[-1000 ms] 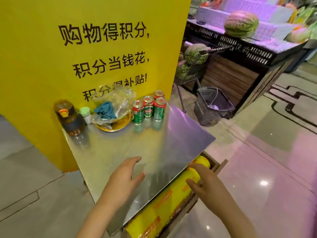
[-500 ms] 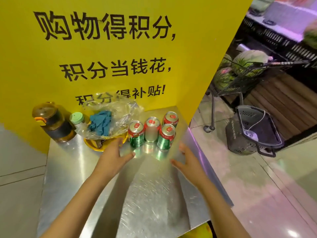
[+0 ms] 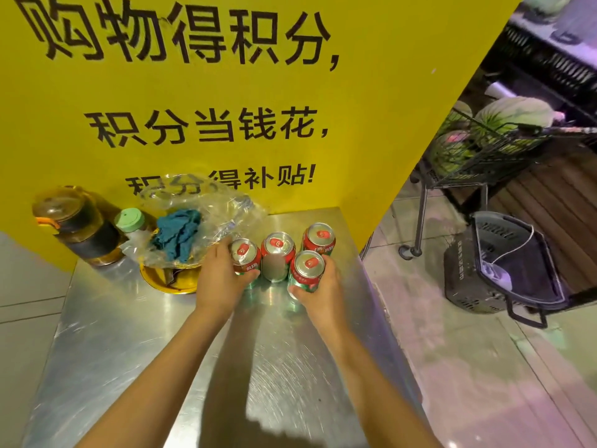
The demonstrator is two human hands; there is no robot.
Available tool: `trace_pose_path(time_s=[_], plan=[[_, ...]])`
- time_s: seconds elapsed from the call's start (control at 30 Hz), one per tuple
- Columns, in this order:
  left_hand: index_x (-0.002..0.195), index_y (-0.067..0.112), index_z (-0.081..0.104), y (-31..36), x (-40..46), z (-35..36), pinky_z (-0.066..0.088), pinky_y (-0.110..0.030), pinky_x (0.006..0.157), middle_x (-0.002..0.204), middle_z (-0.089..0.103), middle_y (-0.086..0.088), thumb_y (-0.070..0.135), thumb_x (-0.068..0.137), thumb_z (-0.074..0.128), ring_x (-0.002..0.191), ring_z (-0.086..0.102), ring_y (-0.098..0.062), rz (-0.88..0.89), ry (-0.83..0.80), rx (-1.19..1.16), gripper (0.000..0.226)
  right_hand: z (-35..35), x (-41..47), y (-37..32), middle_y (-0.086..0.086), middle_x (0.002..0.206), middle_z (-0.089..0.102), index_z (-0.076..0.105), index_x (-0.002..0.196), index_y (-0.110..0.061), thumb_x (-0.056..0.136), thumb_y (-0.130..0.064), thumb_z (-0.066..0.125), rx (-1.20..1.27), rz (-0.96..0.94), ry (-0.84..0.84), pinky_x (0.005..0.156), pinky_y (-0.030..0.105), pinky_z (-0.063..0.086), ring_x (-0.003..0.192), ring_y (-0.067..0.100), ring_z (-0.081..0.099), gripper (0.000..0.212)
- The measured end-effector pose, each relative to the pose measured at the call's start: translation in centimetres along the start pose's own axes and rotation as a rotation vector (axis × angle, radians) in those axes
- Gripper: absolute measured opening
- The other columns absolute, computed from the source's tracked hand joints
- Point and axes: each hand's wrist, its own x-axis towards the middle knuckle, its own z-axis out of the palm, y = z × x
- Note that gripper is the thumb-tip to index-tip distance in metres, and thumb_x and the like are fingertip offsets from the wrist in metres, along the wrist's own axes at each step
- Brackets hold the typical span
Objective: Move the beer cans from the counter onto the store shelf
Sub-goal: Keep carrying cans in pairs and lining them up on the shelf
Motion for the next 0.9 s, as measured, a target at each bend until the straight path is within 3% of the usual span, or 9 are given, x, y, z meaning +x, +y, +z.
trace_pose_path(time_s=[0.2,0.33,0.47,0.57,0.77,0.9], plan=[[0.124,0.008,0.049,-0.4,-0.9,-0.3,0.045,-0.035,0.085,0.117,0.053,-0.011,0.024,0.062,0.083,0.107,0.052,-0.028,-0.009,0.024,0.043,0.073,-0.9,-0.5,-1.2,0.007,0.106,0.054,0.056,0.115,-0.01,0.058,-0.024,0.087,-0.123,-0.048,0.091,0.081,0.026,0.044,0.096,0.022,0.057,0.067],[0.122,0.008,0.053,-0.7,-2.5,-0.5,0.044,-0.032,0.086,0.114,0.054,-0.009,0.026,0.059,0.084,0.105,0.052,-0.026,-0.008,0.013,-0.005,0.072,-1.0,-0.7,-0.9,-0.004,0.098,0.059,0.058,0.106,-0.017,0.052,-0.021,0.089,-0.024,-0.031,0.076,0.075,0.023,0.047,0.088,0.015,0.061,0.062],[0.115,0.017,0.056,-1.3,-4.8,-1.4,0.046,-0.029,0.082,0.109,0.056,-0.002,0.037,0.053,0.084,0.097,0.053,-0.016,-0.103,-0.005,-0.134,0.071,-1.6,-2.1,-1.1,-0.017,0.087,0.064,0.056,0.103,-0.022,0.056,-0.013,0.089,0.128,-0.004,0.0,0.065,0.006,0.046,0.078,0.0,0.062,0.058],[0.11,0.023,0.058,-2.3,-7.2,-2.7,0.053,-0.034,0.082,0.106,0.06,0.002,0.048,0.046,0.081,0.096,0.059,-0.013,-0.201,-0.006,-0.305,0.072,-2.2,-3.7,-1.1,-0.012,0.091,0.066,0.058,0.104,-0.018,0.058,-0.006,0.087,0.225,-0.002,-0.081,0.066,0.007,0.049,0.079,-0.001,0.062,0.056],[0.112,0.02,0.056,-3.6,-13.5,-7.8,0.049,-0.022,0.076,0.108,0.063,-0.001,0.017,0.063,0.085,0.1,0.061,-0.015,-0.309,0.074,-0.65,0.057,-2.4,-7.9,-3.8,-0.005,0.097,0.067,0.059,0.096,-0.028,0.065,-0.002,0.082,0.394,0.011,-0.281,0.071,0.017,0.047,0.091,0.009,0.063,0.047],[0.115,0.02,0.057,-5.0,-18.6,-12.7,0.051,-0.031,0.084,0.107,0.067,-0.001,0.038,0.046,0.083,0.099,0.064,-0.017,-0.372,0.199,-0.869,0.076,-1.4,-12.1,-6.8,-0.004,0.098,0.069,0.061,0.097,-0.025,0.068,-0.005,0.081,0.492,-0.011,-0.379,0.076,0.023,0.046,0.094,0.013,0.063,0.041]])
